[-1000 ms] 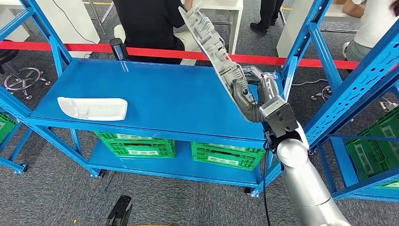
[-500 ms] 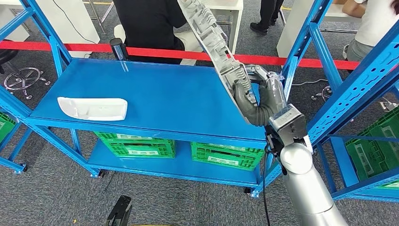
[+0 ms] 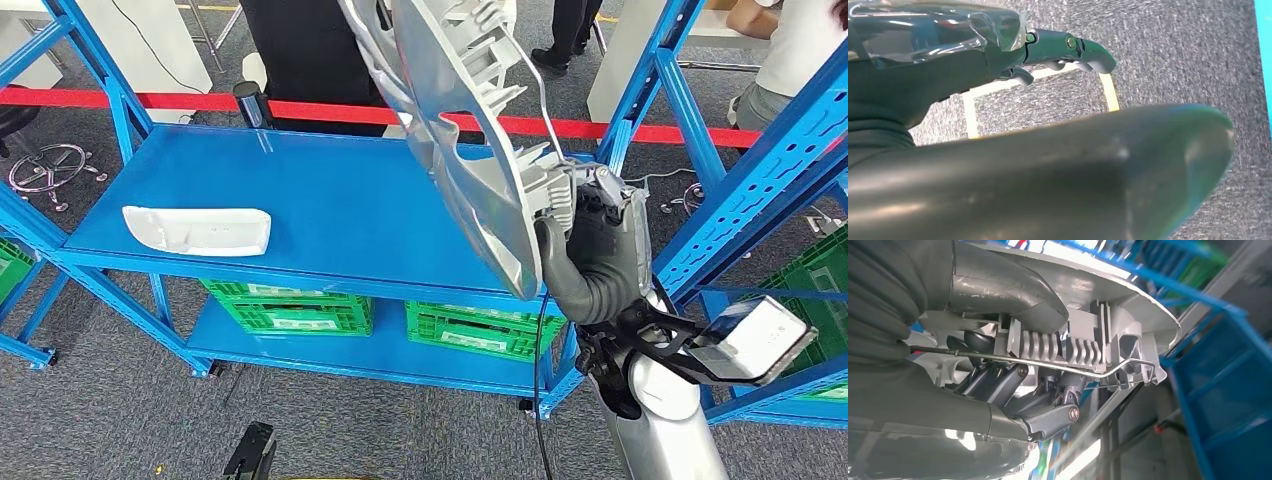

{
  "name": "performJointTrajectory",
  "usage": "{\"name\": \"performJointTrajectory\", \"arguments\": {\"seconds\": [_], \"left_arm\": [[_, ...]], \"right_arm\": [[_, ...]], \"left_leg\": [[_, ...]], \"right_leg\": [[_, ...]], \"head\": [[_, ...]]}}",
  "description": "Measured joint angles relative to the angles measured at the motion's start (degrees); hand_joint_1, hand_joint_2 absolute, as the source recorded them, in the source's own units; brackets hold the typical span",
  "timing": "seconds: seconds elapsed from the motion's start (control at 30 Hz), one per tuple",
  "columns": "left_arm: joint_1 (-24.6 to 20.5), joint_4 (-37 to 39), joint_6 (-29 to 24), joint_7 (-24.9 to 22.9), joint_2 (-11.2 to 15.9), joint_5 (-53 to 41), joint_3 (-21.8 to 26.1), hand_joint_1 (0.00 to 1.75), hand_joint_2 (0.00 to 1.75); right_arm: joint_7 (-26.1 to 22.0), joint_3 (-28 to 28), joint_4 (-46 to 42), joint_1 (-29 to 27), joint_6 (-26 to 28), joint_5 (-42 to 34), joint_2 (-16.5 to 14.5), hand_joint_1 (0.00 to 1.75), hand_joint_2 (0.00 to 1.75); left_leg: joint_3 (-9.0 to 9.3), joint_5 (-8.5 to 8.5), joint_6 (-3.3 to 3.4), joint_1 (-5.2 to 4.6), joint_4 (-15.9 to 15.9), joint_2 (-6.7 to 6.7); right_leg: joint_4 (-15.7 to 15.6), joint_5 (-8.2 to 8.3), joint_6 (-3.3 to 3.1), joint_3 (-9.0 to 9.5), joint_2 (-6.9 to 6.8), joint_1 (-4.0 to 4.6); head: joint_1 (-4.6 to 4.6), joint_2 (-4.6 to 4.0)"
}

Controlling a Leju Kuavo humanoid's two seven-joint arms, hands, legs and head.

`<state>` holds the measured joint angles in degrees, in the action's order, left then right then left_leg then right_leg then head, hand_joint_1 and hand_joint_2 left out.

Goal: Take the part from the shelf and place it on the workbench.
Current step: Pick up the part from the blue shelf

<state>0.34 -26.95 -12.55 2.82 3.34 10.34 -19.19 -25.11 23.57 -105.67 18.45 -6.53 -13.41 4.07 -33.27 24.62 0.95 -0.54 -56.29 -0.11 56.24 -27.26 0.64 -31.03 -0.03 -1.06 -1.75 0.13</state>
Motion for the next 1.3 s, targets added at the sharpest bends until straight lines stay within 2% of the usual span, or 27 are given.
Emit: {"name": "performJointTrajectory", "arguments": {"seconds": [0.3, 0.43, 1.3], "left_arm": [[1.02, 0.72, -1.10, 1.10, 0.02, 1.51, -0.06, 0.00, 0.00], [1.03, 0.63, -2.02, 1.60, 0.02, 0.88, -0.57, 0.00, 1.75], [2.15, -2.08, -3.61, 1.20, 0.48, -0.96, -2.56, 0.00, 1.75]], "right_arm": [[-0.52, 0.16, -2.76, -1.54, -2.92, -3.79, -0.34, 1.75, 1.75], [-0.53, -0.19, -3.33, -2.17, -3.65, -4.30, -0.56, 1.75, 1.75], [-0.53, -1.27, -3.53, -3.33, -5.40, -4.53, -1.10, 1.75, 1.75]], "left_leg": [[-0.01, 0.00, 0.00, 0.00, 0.00, -0.01], [0.00, 0.00, 0.00, 0.00, 0.00, 0.00], [0.00, 0.00, 0.00, 0.00, 0.00, -0.01]], "right_leg": [[0.00, 0.00, 0.00, -0.01, 0.00, 0.00], [0.00, 0.00, 0.00, -0.01, 0.00, 0.00], [0.00, 0.00, 0.00, 0.01, 0.00, 0.00]], "head": [[-0.01, 0.00], [-0.01, 0.00], [-0.01, 0.00]]}}
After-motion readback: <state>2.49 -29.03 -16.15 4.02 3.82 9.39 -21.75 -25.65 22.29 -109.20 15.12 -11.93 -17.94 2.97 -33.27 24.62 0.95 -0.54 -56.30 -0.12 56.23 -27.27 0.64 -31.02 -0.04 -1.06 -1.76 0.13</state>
